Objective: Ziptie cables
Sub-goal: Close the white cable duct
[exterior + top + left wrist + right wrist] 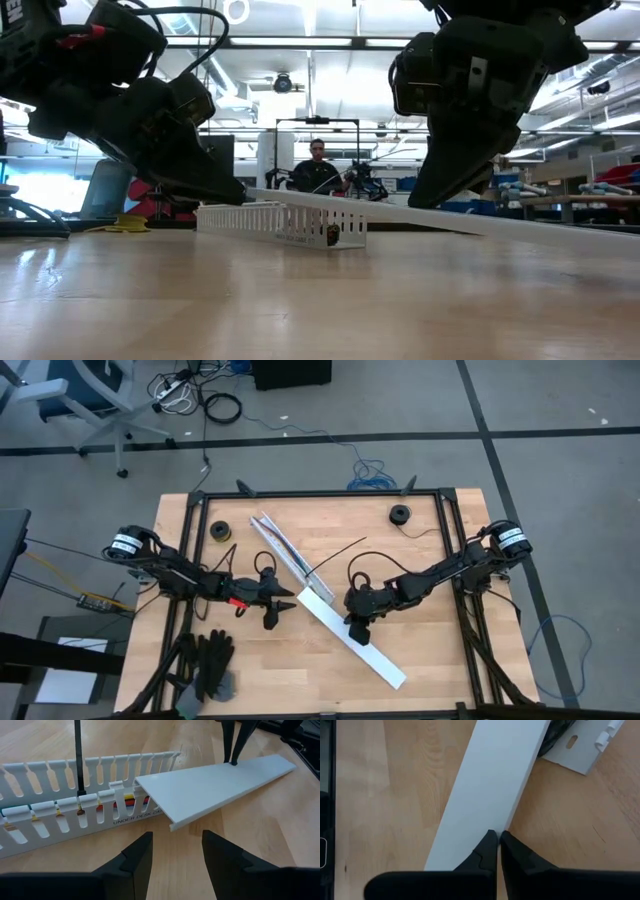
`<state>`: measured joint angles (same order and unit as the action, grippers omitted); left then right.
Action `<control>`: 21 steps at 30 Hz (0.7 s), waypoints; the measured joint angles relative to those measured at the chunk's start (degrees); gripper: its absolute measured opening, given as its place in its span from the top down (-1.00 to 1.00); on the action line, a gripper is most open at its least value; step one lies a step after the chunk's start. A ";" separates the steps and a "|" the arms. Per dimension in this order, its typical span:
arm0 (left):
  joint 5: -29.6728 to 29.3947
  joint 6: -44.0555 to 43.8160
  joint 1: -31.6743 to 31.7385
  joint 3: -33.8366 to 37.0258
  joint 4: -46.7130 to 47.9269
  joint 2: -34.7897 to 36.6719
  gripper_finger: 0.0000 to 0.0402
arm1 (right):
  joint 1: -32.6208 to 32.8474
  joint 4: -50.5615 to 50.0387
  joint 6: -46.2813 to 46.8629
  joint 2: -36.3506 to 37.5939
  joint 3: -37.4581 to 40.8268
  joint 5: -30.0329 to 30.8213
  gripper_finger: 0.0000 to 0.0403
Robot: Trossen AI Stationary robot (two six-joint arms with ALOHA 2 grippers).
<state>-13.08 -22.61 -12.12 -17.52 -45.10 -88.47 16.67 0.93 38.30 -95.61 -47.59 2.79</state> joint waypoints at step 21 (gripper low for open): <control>-0.02 -0.15 0.00 0.01 0.01 0.00 0.27 | 0.66 0.48 -0.21 1.15 0.09 2.32 1.00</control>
<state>-13.10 -22.76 -12.12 -17.50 -45.09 -88.47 17.33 1.41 38.09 -94.47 -47.51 5.11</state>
